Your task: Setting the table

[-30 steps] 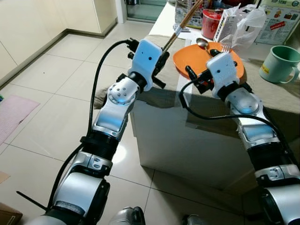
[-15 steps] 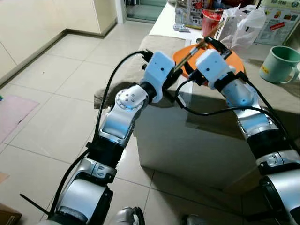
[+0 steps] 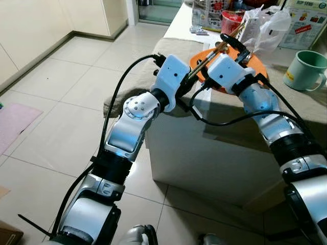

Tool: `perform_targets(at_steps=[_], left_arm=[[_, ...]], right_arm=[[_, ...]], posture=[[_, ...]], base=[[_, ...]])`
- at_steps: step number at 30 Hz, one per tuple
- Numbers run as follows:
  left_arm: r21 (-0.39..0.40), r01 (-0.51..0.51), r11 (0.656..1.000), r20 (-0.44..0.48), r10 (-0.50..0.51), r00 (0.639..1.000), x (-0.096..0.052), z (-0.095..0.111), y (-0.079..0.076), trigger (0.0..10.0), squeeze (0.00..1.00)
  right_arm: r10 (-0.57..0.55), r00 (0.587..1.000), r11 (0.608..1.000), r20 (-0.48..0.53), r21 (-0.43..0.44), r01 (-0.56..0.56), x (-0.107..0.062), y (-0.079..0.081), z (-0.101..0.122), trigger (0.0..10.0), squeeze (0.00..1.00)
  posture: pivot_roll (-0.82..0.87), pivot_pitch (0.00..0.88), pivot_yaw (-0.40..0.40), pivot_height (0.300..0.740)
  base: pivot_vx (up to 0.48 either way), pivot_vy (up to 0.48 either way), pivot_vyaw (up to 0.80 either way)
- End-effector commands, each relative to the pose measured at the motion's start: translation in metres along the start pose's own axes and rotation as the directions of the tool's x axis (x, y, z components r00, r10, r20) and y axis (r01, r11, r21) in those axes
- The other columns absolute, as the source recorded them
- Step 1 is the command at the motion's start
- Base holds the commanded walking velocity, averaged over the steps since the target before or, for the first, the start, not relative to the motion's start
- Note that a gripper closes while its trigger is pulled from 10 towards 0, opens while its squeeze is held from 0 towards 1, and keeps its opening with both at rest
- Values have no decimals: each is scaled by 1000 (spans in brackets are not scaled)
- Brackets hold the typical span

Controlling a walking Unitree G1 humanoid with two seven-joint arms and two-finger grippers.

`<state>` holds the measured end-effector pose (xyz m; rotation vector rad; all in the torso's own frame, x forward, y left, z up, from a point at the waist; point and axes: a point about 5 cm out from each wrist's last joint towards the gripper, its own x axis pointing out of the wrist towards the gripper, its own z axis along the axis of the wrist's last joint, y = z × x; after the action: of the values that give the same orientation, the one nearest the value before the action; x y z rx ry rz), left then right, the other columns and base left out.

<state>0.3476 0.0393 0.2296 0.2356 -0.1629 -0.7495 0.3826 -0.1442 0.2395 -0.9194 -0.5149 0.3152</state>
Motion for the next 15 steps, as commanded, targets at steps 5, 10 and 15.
perform_targets(at_steps=[5,10,15], left_arm=[[8,65,998,74,-65,995,0,18,-11,0,0],[-6,59,998,77,-59,995,-1,19,-11,0,0],[-17,58,998,89,-56,994,-1,22,-10,0,0]], right_arm=[[16,999,995,38,-103,-12,5,0,5,10000,0],[22,999,997,27,-74,-20,4,7,1,10000,0],[31,999,1000,9,-8,-31,3,17,-1,10000,1000]], posture=[[-158,68,41,740],[-158,61,43,740],[-160,53,44,740]], base=[[0,0,0],[0,0,0],[0,0,0]])
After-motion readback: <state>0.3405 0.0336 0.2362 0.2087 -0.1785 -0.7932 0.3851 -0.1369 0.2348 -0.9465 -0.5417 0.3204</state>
